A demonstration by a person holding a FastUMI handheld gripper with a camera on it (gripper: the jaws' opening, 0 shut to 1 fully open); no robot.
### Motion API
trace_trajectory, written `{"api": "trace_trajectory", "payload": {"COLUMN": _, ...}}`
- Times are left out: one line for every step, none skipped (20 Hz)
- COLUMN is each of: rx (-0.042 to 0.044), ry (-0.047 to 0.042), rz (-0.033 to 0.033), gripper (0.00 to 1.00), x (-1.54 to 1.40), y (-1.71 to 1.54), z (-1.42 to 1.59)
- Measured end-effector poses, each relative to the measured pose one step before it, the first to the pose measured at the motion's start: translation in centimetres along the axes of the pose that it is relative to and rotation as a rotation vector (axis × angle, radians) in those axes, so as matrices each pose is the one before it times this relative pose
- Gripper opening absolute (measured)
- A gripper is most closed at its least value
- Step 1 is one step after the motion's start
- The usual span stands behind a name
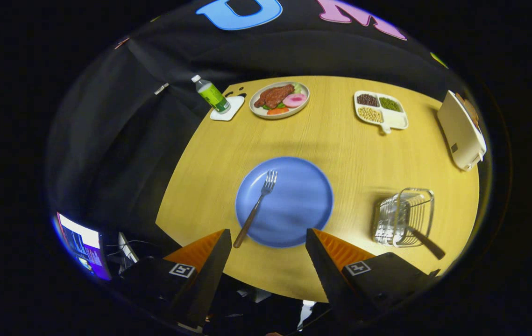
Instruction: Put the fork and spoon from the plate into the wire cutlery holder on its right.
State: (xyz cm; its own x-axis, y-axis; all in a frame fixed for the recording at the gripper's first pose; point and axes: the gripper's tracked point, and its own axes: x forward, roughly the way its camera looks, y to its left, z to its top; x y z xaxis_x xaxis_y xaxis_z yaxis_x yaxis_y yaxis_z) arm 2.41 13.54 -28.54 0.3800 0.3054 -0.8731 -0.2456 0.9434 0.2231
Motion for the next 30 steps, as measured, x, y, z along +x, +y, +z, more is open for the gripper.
{"api": "trace_trajectory", "payload": {"rx": 0.02024, "ry": 0.00889, "rz": -0.00294, "gripper": 0.99, "x": 1.069, "y": 0.486, "z": -0.383}}
{"api": "trace_trajectory", "payload": {"rx": 0.01106, "ry": 0.00459, "rz": -0.01035, "gripper": 0.99, "x": 1.031, "y": 0.171, "z": -0.115}}
{"api": "trace_trajectory", "payload": {"rx": 0.00746, "ry": 0.00238, "rz": -0.01299, "gripper": 0.99, "x": 1.050, "y": 0.056, "z": -0.156}}
{"api": "trace_trajectory", "payload": {"rx": 0.00642, "ry": 0.00285, "rz": -0.01224, "gripper": 0.99, "x": 1.038, "y": 0.212, "z": -0.047}}
{"api": "trace_trajectory", "payload": {"rx": 0.00340, "ry": 0.00239, "rz": -0.01131, "gripper": 0.99, "x": 0.955, "y": 0.202, "z": 0.062}}
{"api": "trace_trajectory", "payload": {"rx": 0.00351, "ry": 0.00187, "rz": -0.00886, "gripper": 0.99, "x": 0.833, "y": 0.183, "z": 0.157}}
{"api": "trace_trajectory", "payload": {"rx": 0.00347, "ry": 0.00225, "rz": -0.01033, "gripper": 1.00, "x": 0.920, "y": 0.161, "z": 0.085}}
{"api": "trace_trajectory", "payload": {"rx": 0.00462, "ry": -0.00011, "rz": -0.01579, "gripper": 0.99, "x": 1.011, "y": -0.368, "z": 0.215}}
{"api": "trace_trajectory", "payload": {"rx": 0.00933, "ry": 0.00454, "rz": -0.01717, "gripper": 0.99, "x": 0.924, "y": -0.134, "z": 0.048}}
{"api": "trace_trajectory", "payload": {"rx": 0.01505, "ry": 0.00567, "rz": -0.01435, "gripper": 0.99, "x": 0.856, "y": -0.145, "z": 0.111}}
{"api": "trace_trajectory", "payload": {"rx": 0.01551, "ry": 0.00756, "rz": -0.01012, "gripper": 0.99, "x": 0.752, "y": -0.051, "z": -0.093}}
{"api": "trace_trajectory", "payload": {"rx": 0.01271, "ry": 0.01594, "rz": -0.00555, "gripper": 0.99, "x": 0.640, "y": -0.037, "z": -0.269}}
{"api": "trace_trajectory", "payload": {"rx": 0.00841, "ry": 0.01877, "rz": -0.00431, "gripper": 1.00, "x": 0.630, "y": -0.078, "z": -0.357}}
{"api": "trace_trajectory", "payload": {"rx": 0.00478, "ry": 0.01824, "rz": -0.00515, "gripper": 0.98, "x": 0.551, "y": -0.094, "z": -0.402}}
{"api": "trace_trajectory", "payload": {"rx": 0.00440, "ry": 0.01541, "rz": -0.00088, "gripper": 0.98, "x": 0.408, "y": 0.046, "z": -0.369}}
{"api": "trace_trajectory", "payload": {"rx": 0.00434, "ry": 0.00916, "rz": -0.00153, "gripper": 0.95, "x": 0.380, "y": 0.095, "z": -0.261}}
{"api": "trace_trajectory", "payload": {"rx": 0.00510, "ry": 0.00907, "rz": 0.00209, "gripper": 0.91, "x": 0.305, "y": 0.030, "z": -0.252}}
{"api": "trace_trajectory", "payload": {"rx": 0.00421, "ry": 0.01060, "rz": 0.00270, "gripper": 0.88, "x": 0.286, "y": 0.132, "z": -0.231}}
{"api": "trace_trajectory", "payload": {"rx": 0.00517, "ry": 0.00828, "rz": 0.00205, "gripper": 0.88, "x": 0.121, "y": 0.060, "z": -0.117}}
{"api": "trace_trajectory", "payload": {"rx": 0.00491, "ry": 0.00818, "rz": 0.00597, "gripper": 0.79, "x": 0.178, "y": 0.109, "z": -0.157}}
{"api": "trace_trajectory", "payload": {"rx": 0.00011, "ry": 0.00987, "rz": 0.00440, "gripper": 0.76, "x": 0.279, "y": 0.130, "z": -0.183}}
{"api": "trace_trajectory", "payload": {"rx": 0.00078, "ry": 0.00730, "rz": 0.00048, "gripper": 0.74, "x": 0.160, "y": -0.003, "z": -0.042}}
{"api": "trace_trajectory", "payload": {"rx": 0.00005, "ry": 0.00707, "rz": -0.00731, "gripper": 0.67, "x": 0.136, "y": -0.187, "z": -0.133}}
{"api": "trace_trajectory", "payload": {"rx": 0.00141, "ry": -0.00639, "rz": -0.00103, "gripper": 0.54, "x": 0.050, "y": -0.110, "z": 0.175}}
{"api": "trace_trajectory", "payload": {"rx": 0.00264, "ry": 0.01039, "rz": 0.00739, "gripper": 0.50, "x": 0.085, "y": 0.086, "z": -0.063}}
{"api": "trace_trajectory", "payload": {"rx": 0.00075, "ry": 0.02166, "rz": 0.00425, "gripper": 0.34, "x": 0.065, "y": -0.088, "z": -0.371}}
{"api": "trace_trajectory", "payload": {"rx": -0.00179, "ry": 0.00291, "rz": -0.00114, "gripper": 0.28, "x": -0.071, "y": -0.207, "z": 0.126}}
{"api": "trace_trajectory", "payload": {"rx": -0.00130, "ry": -0.00531, "rz": -0.00765, "gripper": 0.22, "x": 0.182, "y": -0.350, "z": 0.036}}
{"api": "trace_trajectory", "payload": {"rx": -0.01257, "ry": -0.00280, "rz": 0.01092, "gripper": 0.16, "x": -0.255, "y": -0.182, "z": 0.240}}
{"api": "trace_trajectory", "payload": {"rx": -0.01443, "ry": 0.00394, "rz": 0.01377, "gripper": 0.16, "x": 0.016, "y": -0.136, "z": -0.277}}
